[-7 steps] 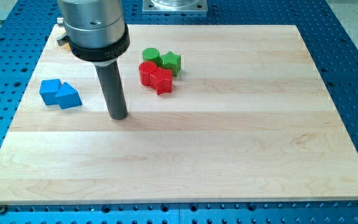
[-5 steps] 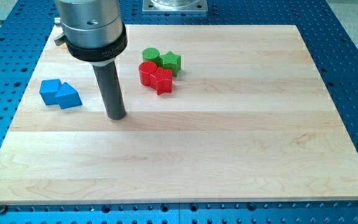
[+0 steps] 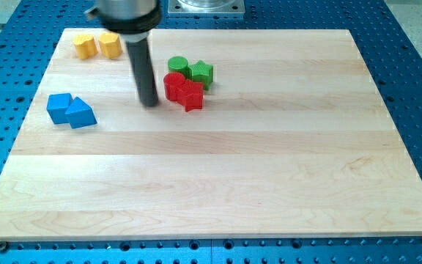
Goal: Separate the red blocks from each other
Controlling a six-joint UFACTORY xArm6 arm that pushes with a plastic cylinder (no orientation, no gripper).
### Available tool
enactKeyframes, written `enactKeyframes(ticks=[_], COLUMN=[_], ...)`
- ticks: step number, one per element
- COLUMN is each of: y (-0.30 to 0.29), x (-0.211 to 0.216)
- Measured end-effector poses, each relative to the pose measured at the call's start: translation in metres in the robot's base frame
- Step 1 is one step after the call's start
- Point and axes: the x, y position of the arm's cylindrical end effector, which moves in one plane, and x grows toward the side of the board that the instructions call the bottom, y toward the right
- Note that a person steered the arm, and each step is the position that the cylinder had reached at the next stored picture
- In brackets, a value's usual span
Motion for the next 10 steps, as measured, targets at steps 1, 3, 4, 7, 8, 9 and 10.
enactKeyframes(ticks=[1,3,4,7,8,9,10], y=[0.013,0.160,0.123,0.109,0.168,0.200,0.151], x=[-0.004,0.016,0.016,0.059,0.059,0.048,0.056])
